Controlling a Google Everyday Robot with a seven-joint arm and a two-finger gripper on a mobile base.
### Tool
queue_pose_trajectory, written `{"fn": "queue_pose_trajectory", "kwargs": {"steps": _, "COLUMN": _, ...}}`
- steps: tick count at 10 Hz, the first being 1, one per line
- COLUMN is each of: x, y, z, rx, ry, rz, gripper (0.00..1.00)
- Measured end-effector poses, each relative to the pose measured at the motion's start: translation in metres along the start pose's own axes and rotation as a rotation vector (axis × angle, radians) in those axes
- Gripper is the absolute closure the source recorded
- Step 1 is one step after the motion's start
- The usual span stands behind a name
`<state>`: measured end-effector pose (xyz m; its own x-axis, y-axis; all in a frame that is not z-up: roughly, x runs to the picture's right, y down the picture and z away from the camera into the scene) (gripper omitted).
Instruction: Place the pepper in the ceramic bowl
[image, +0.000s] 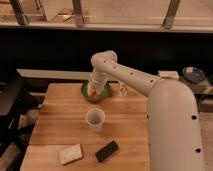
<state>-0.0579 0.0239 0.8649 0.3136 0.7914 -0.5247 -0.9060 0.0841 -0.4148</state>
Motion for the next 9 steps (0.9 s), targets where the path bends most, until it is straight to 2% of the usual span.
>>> {"fn": "queue_pose_trajectory", "kwargs": {"steps": 2, "x": -0.016, "y": -0.021, "z": 0.002, "rx": 0.01, "ry": -0.008, "rz": 0.051, "gripper": 0.97}}
{"fn": "queue_pose_trajectory", "kwargs": {"steps": 7, "x": -0.05, "y": -0.029, "z": 0.029, "rx": -0.057, "ry": -0.001, "rz": 0.084, "gripper": 0.48}}
{"fn": "queue_pose_trajectory", "kwargs": {"steps": 8, "x": -0.052, "y": -0.029, "z": 0.035, "rx": -0.076, "ry": 0.004, "rz": 0.088, "gripper": 0.4}}
{"fn": "queue_pose_trajectory", "kwargs": {"steps": 9, "x": -0.052, "y": -0.028, "z": 0.039, "rx": -0.099, "ry": 0.007, "rz": 0.089, "gripper": 0.38}}
